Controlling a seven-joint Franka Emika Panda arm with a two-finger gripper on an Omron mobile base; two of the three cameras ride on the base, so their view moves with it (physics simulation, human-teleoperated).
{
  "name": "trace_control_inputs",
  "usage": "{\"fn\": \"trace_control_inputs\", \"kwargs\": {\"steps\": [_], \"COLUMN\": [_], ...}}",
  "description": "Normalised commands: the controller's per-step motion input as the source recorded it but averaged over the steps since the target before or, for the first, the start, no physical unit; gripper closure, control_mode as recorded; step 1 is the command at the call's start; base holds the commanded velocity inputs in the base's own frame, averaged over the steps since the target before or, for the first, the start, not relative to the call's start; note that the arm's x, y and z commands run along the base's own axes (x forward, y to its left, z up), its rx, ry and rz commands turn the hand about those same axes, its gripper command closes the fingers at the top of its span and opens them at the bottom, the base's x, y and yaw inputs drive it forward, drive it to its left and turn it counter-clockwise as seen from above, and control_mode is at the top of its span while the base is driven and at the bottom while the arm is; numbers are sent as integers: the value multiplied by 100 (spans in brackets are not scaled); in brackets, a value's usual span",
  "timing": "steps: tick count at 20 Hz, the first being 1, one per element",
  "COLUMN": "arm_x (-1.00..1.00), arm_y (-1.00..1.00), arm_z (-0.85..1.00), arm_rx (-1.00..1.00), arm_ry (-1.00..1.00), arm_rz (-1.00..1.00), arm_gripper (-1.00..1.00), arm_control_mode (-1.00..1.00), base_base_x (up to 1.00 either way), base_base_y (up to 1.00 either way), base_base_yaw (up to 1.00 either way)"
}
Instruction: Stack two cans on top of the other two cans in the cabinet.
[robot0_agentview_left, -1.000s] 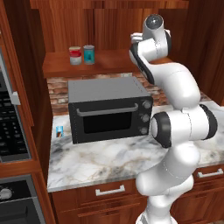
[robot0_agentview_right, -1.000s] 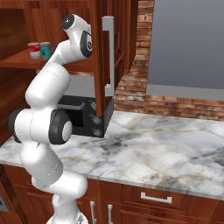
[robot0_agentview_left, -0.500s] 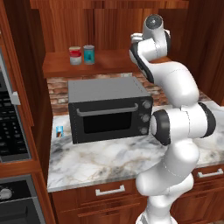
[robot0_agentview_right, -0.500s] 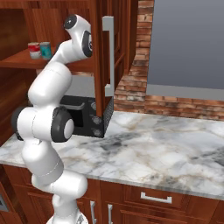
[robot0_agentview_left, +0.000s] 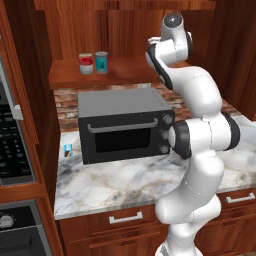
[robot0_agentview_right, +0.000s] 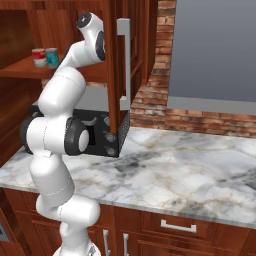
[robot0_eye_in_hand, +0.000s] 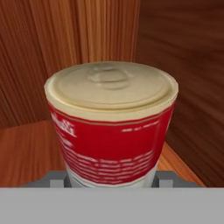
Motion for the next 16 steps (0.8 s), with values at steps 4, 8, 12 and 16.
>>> {"fn": "trace_control_inputs", "kwargs": {"steps": [4, 8, 12, 16], "arm_x": [10, 0, -2, -11], "arm_y": [0, -1, -4, -4], "arm_z": [0, -3, -6, -8], "arm_rx": [0, 0, 0, 0], "arm_ry": [2, 0, 0, -2], "arm_rz": [1, 0, 0, 0], "arm_gripper": [100, 100, 100, 100], "arm_control_mode": [-100, -100, -100, -100], "base_base_x": [0, 0, 0, 0], "base_base_y": [0, 0, 0, 0], "base_base_yaw": [0, 0, 0, 0]}}
